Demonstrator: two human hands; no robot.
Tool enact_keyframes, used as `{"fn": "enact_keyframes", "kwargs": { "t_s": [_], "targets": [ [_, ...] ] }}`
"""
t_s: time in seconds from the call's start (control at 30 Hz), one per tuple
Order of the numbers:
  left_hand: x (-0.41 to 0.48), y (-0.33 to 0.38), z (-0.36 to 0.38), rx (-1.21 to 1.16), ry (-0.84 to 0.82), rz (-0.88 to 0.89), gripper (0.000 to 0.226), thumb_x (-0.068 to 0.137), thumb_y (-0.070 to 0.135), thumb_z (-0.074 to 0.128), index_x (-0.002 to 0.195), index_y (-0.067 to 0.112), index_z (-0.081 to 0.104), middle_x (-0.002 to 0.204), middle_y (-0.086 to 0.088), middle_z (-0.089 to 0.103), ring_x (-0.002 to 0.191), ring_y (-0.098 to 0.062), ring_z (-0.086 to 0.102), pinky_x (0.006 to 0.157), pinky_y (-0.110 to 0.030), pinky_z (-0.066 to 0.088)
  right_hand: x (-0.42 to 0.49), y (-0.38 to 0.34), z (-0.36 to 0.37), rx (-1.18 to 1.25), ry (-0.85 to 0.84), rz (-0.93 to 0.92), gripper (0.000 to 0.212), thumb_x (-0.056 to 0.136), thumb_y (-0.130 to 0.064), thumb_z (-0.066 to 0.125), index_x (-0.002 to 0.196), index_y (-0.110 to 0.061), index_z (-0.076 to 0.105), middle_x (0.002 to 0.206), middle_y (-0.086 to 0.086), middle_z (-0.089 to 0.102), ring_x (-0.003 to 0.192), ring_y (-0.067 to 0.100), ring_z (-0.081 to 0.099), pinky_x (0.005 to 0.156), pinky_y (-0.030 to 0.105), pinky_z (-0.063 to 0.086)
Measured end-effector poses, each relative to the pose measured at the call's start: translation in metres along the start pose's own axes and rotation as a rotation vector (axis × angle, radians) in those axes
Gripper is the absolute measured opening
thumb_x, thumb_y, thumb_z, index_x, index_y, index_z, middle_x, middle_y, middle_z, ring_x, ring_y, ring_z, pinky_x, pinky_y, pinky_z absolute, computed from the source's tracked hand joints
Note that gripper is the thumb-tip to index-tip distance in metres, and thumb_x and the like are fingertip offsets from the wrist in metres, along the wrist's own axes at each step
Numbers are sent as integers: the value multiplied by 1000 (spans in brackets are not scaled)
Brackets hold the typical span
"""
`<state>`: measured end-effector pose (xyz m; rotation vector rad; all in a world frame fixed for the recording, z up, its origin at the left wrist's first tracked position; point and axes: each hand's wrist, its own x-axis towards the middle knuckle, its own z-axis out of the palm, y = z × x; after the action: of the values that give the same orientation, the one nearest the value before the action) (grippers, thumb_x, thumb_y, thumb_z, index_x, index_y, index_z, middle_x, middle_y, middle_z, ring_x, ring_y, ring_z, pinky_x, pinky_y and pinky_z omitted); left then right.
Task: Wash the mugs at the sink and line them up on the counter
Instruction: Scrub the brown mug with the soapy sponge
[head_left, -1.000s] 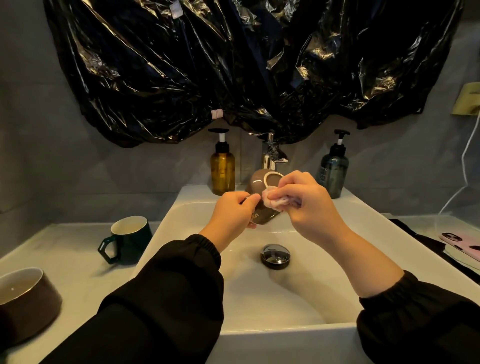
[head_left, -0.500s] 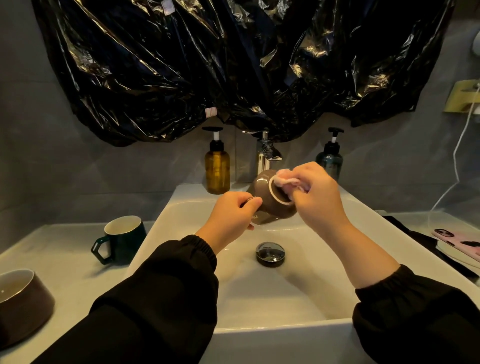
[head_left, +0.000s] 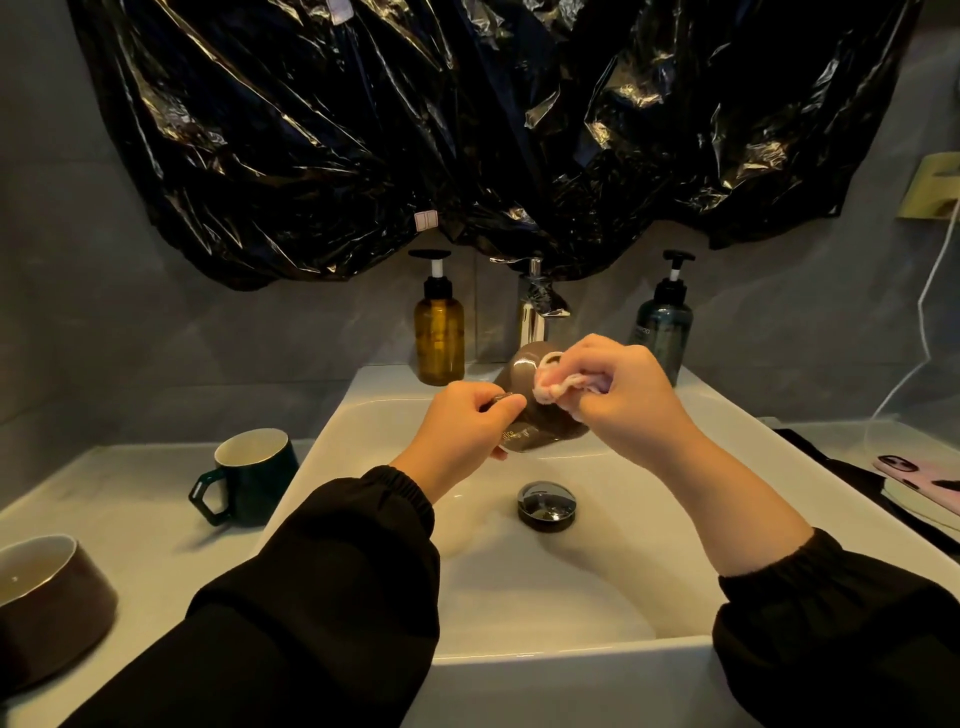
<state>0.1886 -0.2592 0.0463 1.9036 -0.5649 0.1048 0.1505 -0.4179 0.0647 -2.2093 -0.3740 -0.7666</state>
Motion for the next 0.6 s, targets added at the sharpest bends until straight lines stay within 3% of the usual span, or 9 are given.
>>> {"fn": "enact_keyframes", "kwargs": {
  "t_s": [0.1,0.2,0.27,0.4,0.5,0.53,0.6],
  "targets": [
    [0,-2,1,38,-27,-1,29,96,19,51,68,14,59,62,0,52,60,-10,52,56,-19,52,2,4,-10,-77,-56,152,20,79,3,67,74,-15,72,79,-7,60,79,12,56,62,17,41],
    [-1,-2,3,100,-78,16,29,96,20,51,69,17,59,64,1,54,61,-11,53,53,-16,50,4,11,-10,-151,128,209,15,80,4,66,78,-9,74,84,3,65,83,18,61,64,17,43],
    [-1,-1,3,115,-80,25,28,96,21,51,71,13,60,64,0,53,60,-11,52,53,-16,50,2,10,-5,-112,204,149,16,82,3,66,82,-11,74,90,1,65,83,9,60,66,9,42],
    [0,-1,-1,77,4,24,30,96,21,50,72,6,61,63,-3,50,61,-13,51,56,-20,52,-3,1,-2,-21,30,-4,21,80,5,65,84,-14,73,86,-10,62,86,2,59,70,8,43],
    [1,0,-4,46,62,-17,35,97,21,49,63,14,54,61,-2,49,59,-12,50,57,-23,52,-1,12,-8,-145,-133,66,25,81,9,61,75,-13,73,82,-6,63,86,13,64,69,15,48],
    [2,1,-6,-12,81,-67,37,97,21,48,61,14,51,59,-2,47,58,-13,49,57,-24,53,1,18,-9,-251,-113,111,25,82,7,60,76,-14,74,84,-2,64,85,17,63,71,23,50],
    [6,4,-9,-214,93,-240,39,99,24,46,61,13,46,55,-2,43,54,-13,45,54,-27,52,4,25,-11,-295,123,165,21,85,0,60,84,-15,75,91,3,68,84,18,62,72,30,51]
  ]
}}
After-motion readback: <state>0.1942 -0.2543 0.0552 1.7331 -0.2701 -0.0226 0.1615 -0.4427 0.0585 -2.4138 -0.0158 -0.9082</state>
